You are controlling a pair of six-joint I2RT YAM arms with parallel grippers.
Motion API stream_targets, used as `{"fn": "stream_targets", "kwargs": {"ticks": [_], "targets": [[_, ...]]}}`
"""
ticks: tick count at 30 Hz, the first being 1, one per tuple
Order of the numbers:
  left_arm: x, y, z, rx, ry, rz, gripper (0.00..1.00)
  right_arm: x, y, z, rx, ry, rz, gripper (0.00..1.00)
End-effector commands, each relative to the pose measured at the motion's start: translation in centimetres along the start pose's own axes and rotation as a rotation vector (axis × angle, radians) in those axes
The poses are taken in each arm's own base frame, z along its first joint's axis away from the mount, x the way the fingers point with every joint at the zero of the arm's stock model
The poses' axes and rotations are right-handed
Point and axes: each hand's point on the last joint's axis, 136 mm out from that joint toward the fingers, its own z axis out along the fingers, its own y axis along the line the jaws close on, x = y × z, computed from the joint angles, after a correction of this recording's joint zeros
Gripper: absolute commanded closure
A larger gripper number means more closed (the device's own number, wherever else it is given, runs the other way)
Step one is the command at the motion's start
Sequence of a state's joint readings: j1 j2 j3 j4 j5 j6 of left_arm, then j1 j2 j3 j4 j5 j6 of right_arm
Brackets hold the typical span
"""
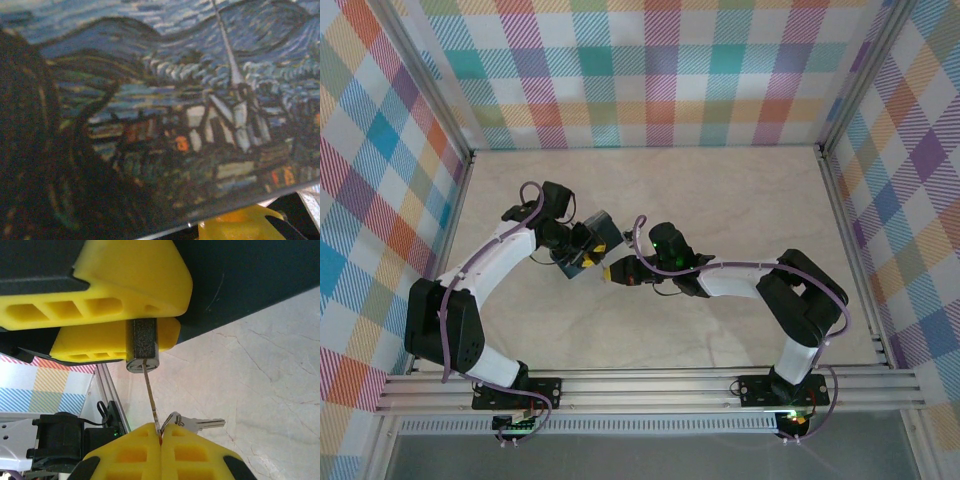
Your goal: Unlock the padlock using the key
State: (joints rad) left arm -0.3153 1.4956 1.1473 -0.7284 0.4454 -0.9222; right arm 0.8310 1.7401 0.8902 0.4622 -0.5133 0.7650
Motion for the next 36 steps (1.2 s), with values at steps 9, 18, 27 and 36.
{"fn": "stream_targets", "kwargs": {"ticks": [9,18,27,36], "targets": [[0.9,-0.9,-1.6,0.009,-0.021,0.105,1.00,-2.3,3.5,-0.2,-0.077,0.000,-0.082,1.00],[1.5,-1.2,-1.3,-0.012,-0.028,0.135,1.00,-3.9,5.2,-0.7,-0.117,-0.041,-0.084,1.00],[2.4,-0.8,-0.2,0.001,-0.005,0.134,1.00,-6.0,6.1,-1.5,-0.180,-0.072,-0.024,1.00],[3.2,-1.3,-0.2,0.022,0.013,0.096,1.00,-8.5,7.1,-1.4,-0.163,-0.144,-0.078,1.00]]}}
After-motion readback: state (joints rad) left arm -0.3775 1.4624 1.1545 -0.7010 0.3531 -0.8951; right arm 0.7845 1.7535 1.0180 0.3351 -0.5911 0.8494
